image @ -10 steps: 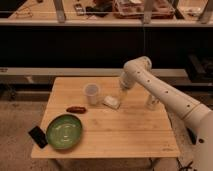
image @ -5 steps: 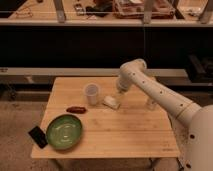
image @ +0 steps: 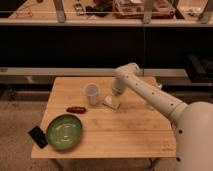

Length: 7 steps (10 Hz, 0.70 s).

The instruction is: Wipe the white sponge on the table

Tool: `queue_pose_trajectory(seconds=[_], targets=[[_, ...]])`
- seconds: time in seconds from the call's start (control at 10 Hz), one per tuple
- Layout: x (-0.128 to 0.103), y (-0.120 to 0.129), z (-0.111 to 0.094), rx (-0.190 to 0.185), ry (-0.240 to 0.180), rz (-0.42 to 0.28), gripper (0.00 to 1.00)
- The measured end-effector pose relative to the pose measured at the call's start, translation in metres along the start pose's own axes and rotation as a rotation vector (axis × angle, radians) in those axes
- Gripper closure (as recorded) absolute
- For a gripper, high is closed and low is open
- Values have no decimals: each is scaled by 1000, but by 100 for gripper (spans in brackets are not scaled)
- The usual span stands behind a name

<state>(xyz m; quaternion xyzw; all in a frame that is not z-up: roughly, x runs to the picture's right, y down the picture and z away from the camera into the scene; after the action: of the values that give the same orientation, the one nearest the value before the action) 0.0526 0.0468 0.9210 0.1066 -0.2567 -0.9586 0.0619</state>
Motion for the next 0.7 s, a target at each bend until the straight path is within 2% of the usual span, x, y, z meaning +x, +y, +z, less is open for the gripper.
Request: queue_pose_trajectory(seconds=[0.2, 0.4, 0.5, 0.7], targets=[[0, 0, 18, 21, 1, 18, 20], [3, 1, 26, 37, 36, 43, 23], [2, 5, 27, 41, 63, 55, 34], [-4, 6, 28, 53, 78, 62, 51]])
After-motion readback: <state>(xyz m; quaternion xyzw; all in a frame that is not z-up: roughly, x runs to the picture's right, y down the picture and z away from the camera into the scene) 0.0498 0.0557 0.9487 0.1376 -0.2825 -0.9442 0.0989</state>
